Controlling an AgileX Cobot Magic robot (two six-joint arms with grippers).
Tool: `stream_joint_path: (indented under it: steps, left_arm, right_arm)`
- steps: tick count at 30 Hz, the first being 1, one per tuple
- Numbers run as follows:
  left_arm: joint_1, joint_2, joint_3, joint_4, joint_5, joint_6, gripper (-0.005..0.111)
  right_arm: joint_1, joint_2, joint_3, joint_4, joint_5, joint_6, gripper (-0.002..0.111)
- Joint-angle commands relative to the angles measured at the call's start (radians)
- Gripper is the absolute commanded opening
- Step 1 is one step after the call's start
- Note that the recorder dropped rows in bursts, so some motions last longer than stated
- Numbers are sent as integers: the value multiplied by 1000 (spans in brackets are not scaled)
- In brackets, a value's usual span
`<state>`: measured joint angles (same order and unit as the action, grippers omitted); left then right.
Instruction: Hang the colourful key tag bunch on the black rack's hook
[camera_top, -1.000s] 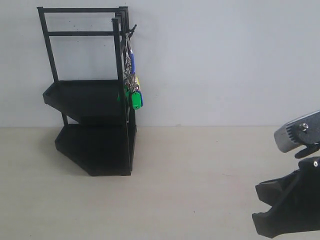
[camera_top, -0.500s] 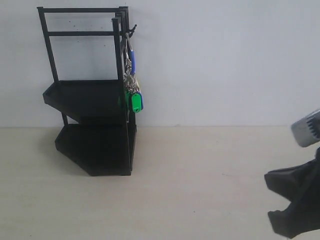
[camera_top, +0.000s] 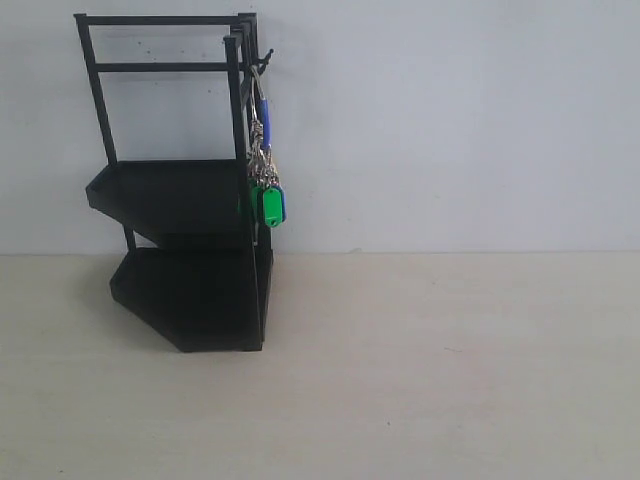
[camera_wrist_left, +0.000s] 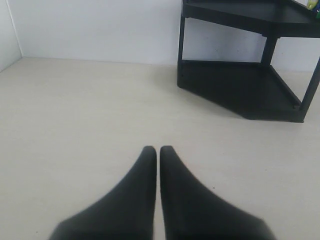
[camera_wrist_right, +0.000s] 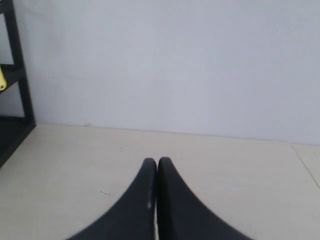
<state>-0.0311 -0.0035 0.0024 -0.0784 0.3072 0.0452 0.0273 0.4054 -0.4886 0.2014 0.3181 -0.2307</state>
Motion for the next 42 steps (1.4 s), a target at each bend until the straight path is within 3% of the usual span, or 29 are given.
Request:
stream_joint_path:
  steps: [1, 16, 24, 36, 42]
  left_arm:
    - [3, 4, -2, -2, -11, 0, 4]
    - [3, 4, -2, -2, -11, 0, 4]
    - [3, 4, -2, -2, -11, 0, 4]
    - [3, 4, -2, -2, -11, 0, 4]
    - [3, 4, -2, -2, -11, 0, 4]
  right_arm:
    - [-56, -110, 88, 11, -10, 13, 0]
    - [-58, -405, 479, 21, -114, 55, 0]
    - [-58, -405, 489, 23, 20, 92, 0]
    - [-58, -405, 489, 13, 24, 92, 0]
    - [-58, -405, 489, -116, 23, 170, 0]
